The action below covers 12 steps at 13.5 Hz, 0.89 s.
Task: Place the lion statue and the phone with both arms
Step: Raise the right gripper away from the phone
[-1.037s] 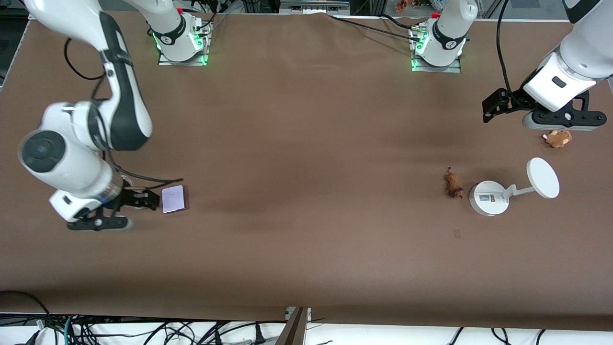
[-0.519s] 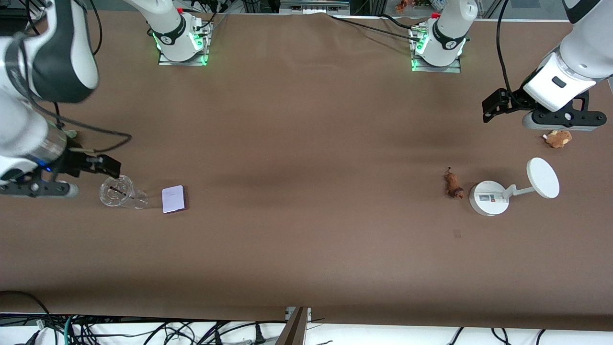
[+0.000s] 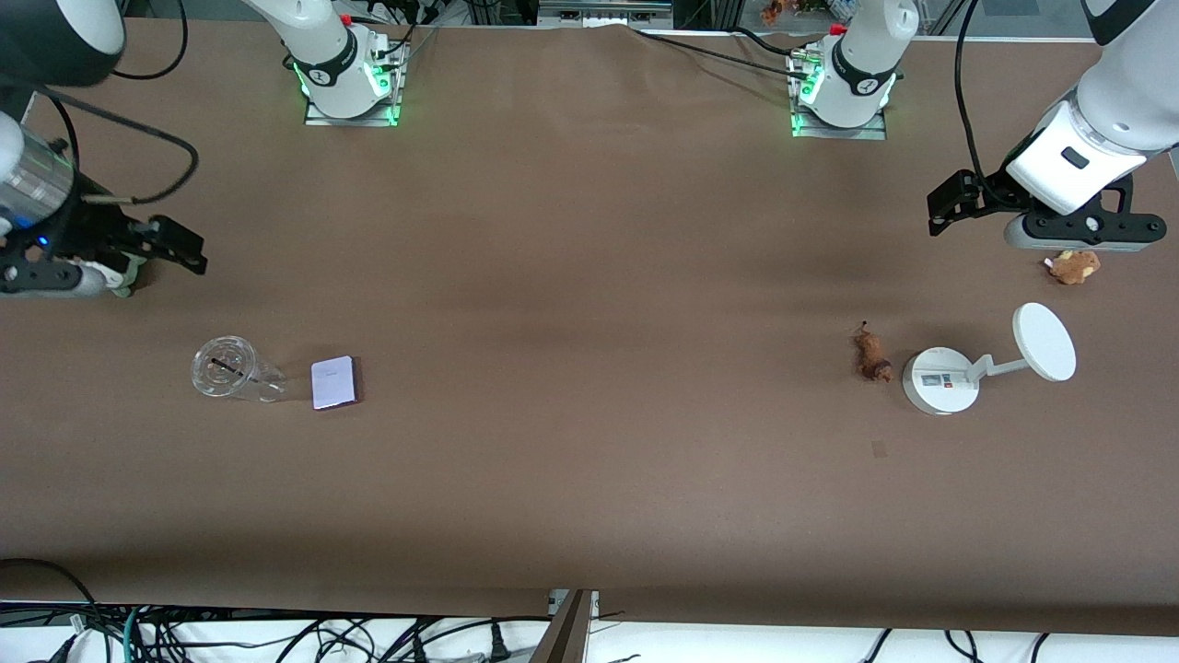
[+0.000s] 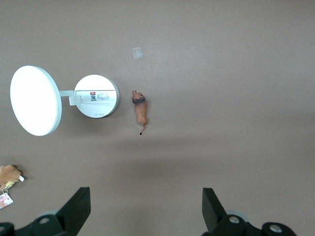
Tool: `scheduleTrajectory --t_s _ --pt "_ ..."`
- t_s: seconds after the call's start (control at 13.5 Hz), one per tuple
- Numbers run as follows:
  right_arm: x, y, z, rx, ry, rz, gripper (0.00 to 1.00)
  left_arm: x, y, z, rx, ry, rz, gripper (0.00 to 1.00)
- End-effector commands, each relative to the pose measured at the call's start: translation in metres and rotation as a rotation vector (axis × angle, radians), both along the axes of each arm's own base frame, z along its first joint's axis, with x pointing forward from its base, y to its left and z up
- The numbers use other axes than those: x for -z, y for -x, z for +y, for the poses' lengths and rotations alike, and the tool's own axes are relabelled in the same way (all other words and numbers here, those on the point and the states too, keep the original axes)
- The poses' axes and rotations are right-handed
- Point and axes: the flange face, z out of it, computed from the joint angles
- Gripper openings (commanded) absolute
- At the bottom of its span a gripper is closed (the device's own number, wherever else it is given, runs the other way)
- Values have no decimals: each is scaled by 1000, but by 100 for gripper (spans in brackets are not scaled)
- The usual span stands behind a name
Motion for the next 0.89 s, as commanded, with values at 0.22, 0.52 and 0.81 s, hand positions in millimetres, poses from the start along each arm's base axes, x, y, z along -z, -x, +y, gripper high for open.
scheduleTrajectory --t_s 0.22,0.52,0.81 --pt "-16 30 -19 14 -7 47 100 -1 2 1 15 -18 5 100" --pt "-17 30 -19 17 -6 87 100 -1 2 1 15 -18 3 100" --pt "-19 18 -20 16 -7 102 100 -1 2 1 15 -18 5 100"
